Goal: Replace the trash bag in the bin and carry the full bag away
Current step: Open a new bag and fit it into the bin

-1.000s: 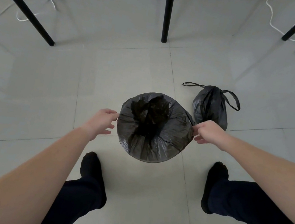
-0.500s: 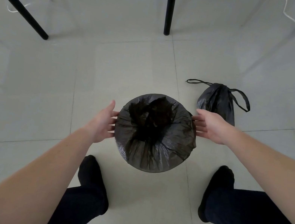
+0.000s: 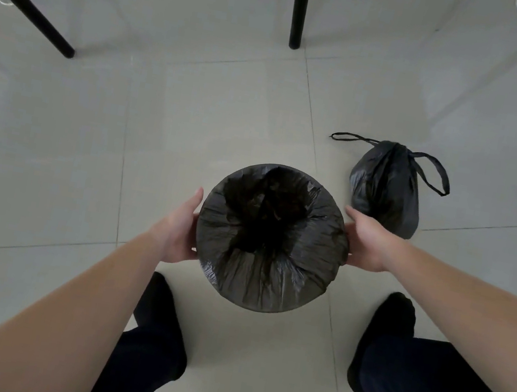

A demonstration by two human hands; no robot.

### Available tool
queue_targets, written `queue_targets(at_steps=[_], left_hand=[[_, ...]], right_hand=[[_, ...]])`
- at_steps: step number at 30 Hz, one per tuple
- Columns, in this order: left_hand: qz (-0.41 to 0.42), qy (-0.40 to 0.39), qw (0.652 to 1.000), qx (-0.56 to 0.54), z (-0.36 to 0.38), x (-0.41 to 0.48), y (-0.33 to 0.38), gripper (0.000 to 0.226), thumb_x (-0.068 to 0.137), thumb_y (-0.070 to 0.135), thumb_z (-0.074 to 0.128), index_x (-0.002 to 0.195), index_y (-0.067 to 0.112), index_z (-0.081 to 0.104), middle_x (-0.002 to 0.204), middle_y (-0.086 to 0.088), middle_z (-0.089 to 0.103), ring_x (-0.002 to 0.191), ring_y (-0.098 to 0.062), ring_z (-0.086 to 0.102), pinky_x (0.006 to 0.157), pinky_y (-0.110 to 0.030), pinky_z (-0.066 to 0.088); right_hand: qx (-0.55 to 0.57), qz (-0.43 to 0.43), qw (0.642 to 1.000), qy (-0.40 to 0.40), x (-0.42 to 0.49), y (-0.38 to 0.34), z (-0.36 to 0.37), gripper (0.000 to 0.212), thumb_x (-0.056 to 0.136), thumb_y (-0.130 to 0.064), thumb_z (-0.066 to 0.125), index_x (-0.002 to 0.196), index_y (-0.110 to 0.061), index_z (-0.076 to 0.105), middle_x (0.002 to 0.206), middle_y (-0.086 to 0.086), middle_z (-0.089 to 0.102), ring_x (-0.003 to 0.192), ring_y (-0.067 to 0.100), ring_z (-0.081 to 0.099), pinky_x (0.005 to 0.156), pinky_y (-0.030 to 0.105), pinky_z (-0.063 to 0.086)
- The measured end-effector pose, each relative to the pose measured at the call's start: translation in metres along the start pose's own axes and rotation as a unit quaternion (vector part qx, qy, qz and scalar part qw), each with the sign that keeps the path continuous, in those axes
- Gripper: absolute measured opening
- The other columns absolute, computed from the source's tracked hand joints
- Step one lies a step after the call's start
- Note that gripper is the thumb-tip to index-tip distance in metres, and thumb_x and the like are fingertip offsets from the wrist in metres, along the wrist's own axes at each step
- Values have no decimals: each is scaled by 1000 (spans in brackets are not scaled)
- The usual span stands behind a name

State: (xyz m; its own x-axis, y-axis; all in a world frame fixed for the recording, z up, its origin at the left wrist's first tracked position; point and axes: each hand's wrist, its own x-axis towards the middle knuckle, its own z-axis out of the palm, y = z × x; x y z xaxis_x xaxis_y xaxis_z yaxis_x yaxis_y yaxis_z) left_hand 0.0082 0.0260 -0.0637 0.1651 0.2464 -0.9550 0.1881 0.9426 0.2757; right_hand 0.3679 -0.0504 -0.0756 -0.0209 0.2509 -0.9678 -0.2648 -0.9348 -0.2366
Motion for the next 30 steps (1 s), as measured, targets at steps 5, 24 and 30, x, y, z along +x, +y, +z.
queue_targets(at_steps=[5,24,30], left_hand=[[69,125,975,168,8,-30,18,69,102,72,37,135,17,62,141,-4,60,128,-32,59,113,-49,46],[207,62,640,738,89,-76,-19,58,105,46,46,160,30,44,160,0,49,148,-30,42,120,-51,37],[60,118,569,811,59,-67,1,44,104,39,41,137,26,67,161,2,48,160,-20,22,125,-62,4]], right_hand=[[-69,-78,985,136,-22,-12,5,54,107,-50,36,106,-9,70,111,13,72,96,32,69,86,44,58],[-822,-323,456,108,-72,27,76,54,105,-37,39,159,-28,36,162,5,38,153,29,26,124,48,19],[-916,-94,384,72,-83,6,59,59,107,-44,29,162,-23,28,173,2,13,160,24,-3,121,64,-11]])
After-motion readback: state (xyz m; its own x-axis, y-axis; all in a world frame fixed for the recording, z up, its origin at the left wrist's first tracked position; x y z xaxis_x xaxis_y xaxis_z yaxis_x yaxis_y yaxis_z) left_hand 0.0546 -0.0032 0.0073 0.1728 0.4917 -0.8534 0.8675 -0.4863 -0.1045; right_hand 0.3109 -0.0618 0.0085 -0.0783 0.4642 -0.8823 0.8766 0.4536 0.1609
